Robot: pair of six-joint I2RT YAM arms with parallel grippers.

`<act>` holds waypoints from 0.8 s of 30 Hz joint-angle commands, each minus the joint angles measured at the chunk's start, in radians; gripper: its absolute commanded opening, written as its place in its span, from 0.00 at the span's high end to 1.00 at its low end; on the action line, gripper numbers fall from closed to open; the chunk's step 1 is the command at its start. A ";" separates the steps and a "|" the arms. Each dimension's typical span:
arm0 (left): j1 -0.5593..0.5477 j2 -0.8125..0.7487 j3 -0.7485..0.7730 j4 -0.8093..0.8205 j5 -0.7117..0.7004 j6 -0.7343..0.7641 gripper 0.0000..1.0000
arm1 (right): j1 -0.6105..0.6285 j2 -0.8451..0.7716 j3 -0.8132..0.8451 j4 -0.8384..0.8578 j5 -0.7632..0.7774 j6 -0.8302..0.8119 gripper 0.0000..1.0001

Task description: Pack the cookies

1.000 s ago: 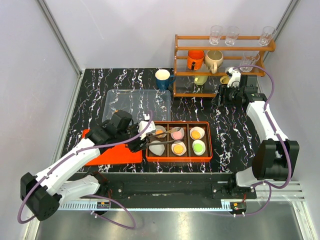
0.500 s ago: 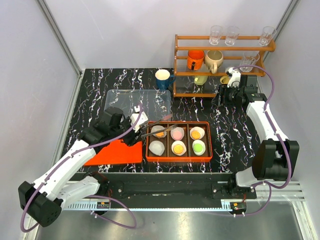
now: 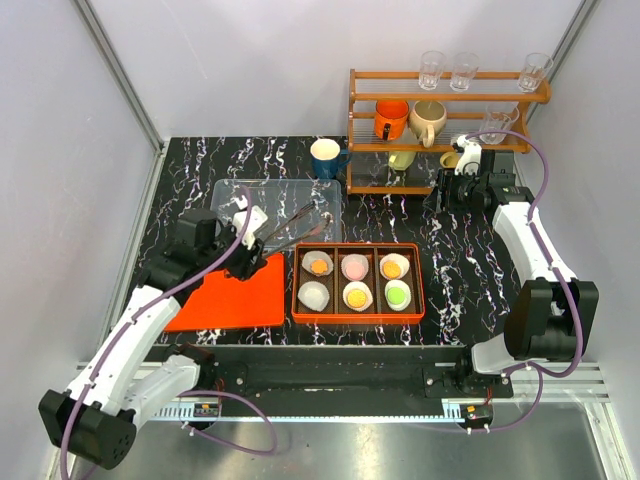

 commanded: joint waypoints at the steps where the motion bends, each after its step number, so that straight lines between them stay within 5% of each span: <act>1: 0.069 -0.028 0.038 0.059 0.055 -0.018 0.55 | -0.005 -0.001 0.015 0.022 -0.010 -0.009 0.46; 24: 0.347 -0.045 0.038 0.036 0.075 -0.029 0.55 | -0.005 0.001 0.013 0.022 -0.013 -0.012 0.46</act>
